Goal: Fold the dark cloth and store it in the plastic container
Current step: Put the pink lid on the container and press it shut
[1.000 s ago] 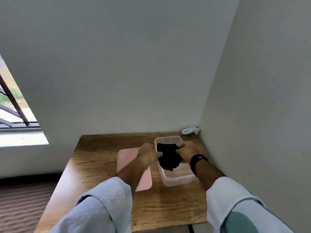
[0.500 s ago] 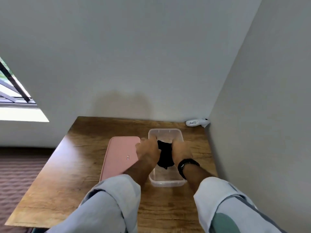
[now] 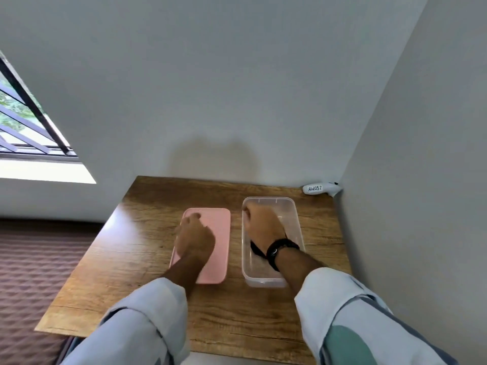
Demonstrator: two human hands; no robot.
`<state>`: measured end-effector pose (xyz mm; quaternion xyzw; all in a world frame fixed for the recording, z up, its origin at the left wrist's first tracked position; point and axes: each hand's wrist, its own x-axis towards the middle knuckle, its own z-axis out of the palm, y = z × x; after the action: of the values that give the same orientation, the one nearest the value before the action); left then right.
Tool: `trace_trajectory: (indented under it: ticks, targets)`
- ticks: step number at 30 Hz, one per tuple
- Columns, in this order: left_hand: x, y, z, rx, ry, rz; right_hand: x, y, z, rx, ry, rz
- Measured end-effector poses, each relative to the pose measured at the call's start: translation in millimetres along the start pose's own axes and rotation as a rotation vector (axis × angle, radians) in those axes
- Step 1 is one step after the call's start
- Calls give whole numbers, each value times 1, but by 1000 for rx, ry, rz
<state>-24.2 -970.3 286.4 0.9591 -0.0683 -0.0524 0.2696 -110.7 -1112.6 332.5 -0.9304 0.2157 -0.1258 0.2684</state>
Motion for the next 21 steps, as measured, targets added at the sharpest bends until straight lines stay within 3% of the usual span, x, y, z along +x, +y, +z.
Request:
trace_trajectory:
  ticks: [2, 4, 7, 9, 11, 16, 21]
  targets:
    - [5, -33, -4, 99, -94, -206, -1, -27, 18, 84, -56, -114]
    - [7, -56, -5, 188, -173, -304, -7, -49, 46, 62, -174, -102]
    - [9, -75, -1, 168, -173, -356, -23, -62, 95, 18, -358, 262]
    - [12, -82, 0, 112, -166, -341, -31, -66, 116, 1, -368, 547]
    - [14, -86, 1, 25, -172, -315, -35, -66, 125, 7, -353, 658]
    - [15, -103, -2, -210, -178, -347, -27, -74, 114, 62, -306, 697]
    - [20, -96, -29, -522, -157, -341, -10, -90, 63, -123, -55, 462]
